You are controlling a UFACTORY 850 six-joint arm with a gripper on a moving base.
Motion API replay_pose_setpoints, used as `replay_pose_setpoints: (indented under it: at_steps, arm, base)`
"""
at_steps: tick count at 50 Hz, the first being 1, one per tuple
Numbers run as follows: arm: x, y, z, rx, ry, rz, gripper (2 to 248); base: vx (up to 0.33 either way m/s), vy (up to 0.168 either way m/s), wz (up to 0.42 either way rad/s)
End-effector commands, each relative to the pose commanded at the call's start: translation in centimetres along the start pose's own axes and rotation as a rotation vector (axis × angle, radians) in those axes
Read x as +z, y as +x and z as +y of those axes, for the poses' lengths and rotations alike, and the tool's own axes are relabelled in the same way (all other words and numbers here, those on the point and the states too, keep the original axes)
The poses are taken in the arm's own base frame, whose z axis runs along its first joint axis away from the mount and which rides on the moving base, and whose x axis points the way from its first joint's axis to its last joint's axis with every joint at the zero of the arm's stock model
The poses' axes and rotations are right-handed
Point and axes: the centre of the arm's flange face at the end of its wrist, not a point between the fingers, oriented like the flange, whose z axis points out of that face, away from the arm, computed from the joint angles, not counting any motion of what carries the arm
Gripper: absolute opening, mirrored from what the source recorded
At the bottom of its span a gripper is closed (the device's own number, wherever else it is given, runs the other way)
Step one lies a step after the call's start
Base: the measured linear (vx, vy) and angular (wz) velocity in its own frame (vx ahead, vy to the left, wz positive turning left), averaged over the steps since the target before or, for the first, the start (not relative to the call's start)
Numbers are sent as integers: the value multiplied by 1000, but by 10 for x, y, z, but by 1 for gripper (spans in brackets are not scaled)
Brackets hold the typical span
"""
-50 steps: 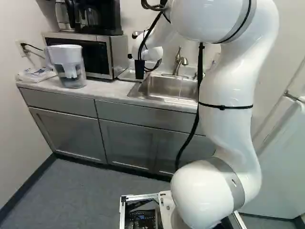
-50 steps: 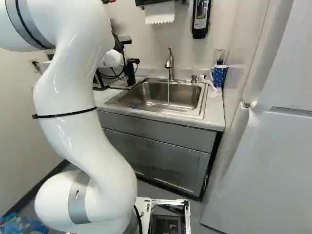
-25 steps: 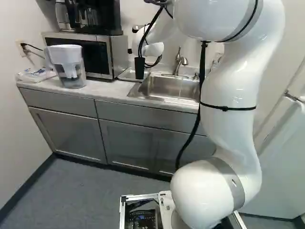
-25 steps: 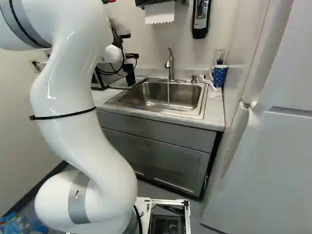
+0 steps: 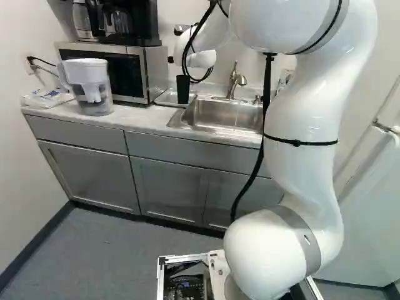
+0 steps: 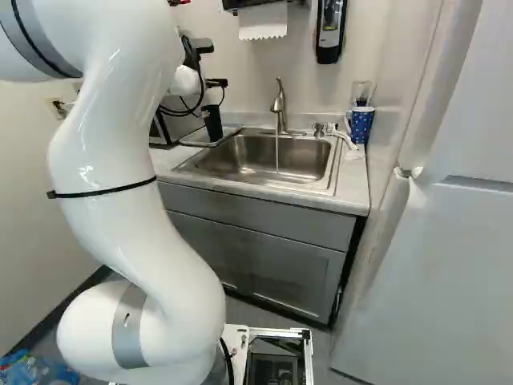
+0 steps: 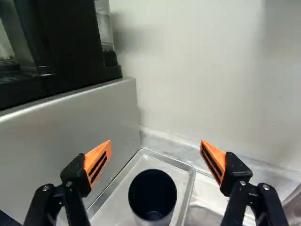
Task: Rinse the cup and place it in the tray
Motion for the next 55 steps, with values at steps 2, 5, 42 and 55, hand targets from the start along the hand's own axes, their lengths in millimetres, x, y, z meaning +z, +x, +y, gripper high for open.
replay_pose_setpoints:
  at_steps: [2, 5, 42, 55]
  arm:
    - [0, 2, 1, 0, -1, 4, 247]
    - [1, 2, 2, 0, -3, 5, 247]
    - [16, 2, 45, 8, -66, 10, 247]
    - [16, 1, 63, 11, -94, 11, 247]
  base:
    - [0, 0, 0]
    - [0, 0, 0]
    - [0, 0, 0]
    - [0, 0, 0]
